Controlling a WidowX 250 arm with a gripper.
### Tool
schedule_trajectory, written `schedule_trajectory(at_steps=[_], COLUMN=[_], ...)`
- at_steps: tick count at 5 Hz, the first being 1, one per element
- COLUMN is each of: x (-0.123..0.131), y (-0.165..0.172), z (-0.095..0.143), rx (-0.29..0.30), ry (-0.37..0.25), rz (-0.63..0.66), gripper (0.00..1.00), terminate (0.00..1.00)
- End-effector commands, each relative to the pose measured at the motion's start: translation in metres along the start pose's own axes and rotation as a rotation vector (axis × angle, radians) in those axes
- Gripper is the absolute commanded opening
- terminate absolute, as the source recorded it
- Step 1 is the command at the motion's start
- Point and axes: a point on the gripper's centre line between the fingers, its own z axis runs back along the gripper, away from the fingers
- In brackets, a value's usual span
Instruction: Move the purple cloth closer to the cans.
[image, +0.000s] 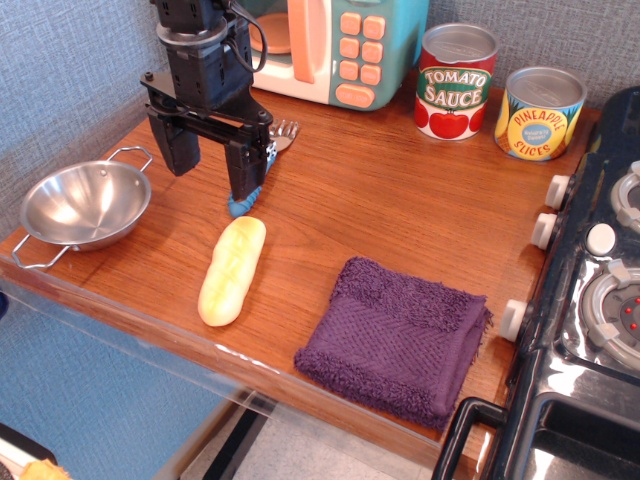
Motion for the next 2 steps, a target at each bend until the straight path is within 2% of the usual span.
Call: schedule_trajectory(at_steps=[1,2], x=[0.000,0.001], y=[0.000,-0.015], z=[0.000,0.003], rx=[0.000,-0.016], ry=[0.000,-0.046], rz=[0.000,-0.023], gripper=[1.00,1.00], terminate=[0.00,0.00])
